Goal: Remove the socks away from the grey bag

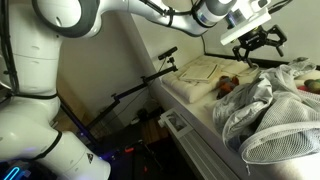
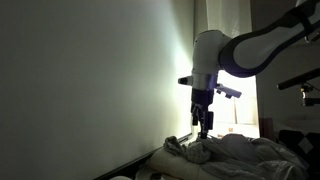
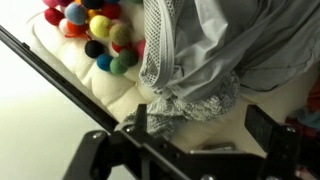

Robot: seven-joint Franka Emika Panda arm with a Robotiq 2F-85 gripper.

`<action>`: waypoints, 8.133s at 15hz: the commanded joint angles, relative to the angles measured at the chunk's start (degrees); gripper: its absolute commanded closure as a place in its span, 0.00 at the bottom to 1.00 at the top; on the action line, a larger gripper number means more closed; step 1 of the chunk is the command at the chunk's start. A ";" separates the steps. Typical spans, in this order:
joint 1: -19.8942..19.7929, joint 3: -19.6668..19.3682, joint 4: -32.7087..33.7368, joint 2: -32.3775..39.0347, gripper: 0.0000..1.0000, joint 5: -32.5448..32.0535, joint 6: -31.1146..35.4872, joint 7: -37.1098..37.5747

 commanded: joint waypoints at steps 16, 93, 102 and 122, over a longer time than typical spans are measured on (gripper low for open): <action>-1.18 1.53 0.56 1.93 0.00 0.73 -1.43 -2.01; 0.85 -2.49 7.85 7.12 0.93 -0.55 -8.60 4.21; 0.84 -2.78 9.10 6.97 0.76 -2.52 -11.46 3.05; -1.07 0.13 9.30 8.08 0.00 0.27 -9.45 1.22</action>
